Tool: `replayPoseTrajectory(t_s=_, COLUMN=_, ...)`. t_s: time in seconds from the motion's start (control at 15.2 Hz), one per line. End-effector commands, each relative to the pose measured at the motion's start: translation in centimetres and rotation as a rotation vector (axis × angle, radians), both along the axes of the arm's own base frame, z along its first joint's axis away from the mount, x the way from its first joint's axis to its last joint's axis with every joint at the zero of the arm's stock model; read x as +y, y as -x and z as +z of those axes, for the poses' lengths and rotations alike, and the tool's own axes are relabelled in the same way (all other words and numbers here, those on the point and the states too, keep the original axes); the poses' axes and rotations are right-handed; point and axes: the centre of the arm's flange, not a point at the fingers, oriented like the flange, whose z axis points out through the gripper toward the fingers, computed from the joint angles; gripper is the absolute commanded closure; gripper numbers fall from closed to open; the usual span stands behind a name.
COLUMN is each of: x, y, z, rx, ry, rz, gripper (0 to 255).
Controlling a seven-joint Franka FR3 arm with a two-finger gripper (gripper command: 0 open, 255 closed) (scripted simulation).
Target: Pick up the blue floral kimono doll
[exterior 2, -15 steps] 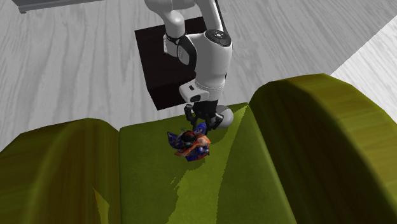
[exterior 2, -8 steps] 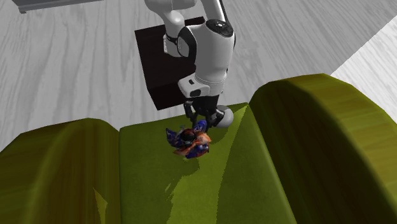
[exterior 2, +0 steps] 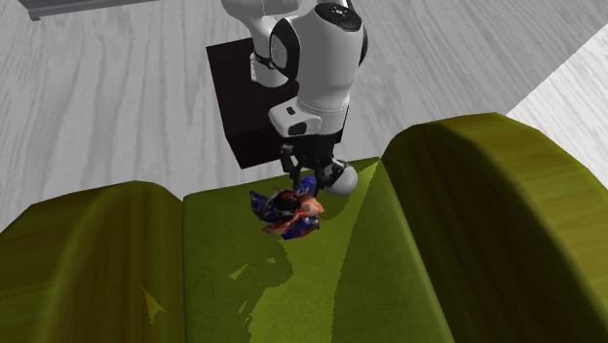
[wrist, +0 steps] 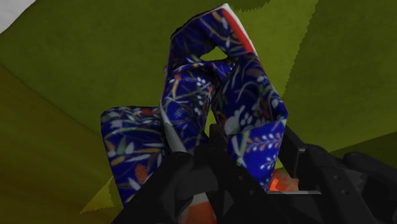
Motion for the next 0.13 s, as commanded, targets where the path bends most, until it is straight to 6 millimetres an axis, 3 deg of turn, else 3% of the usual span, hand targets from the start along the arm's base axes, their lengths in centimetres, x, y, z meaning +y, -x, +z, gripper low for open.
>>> replayPoseTrajectory(t_s=0.0, x=0.07, y=-0.02, z=0.83, rx=-0.003, ry=0.000, rz=0.001, gripper=255)
replayPoseTrajectory(t_s=0.07, x=0.07, y=-0.01, z=0.83, rx=-0.003, ry=0.000, rz=0.001, gripper=255)
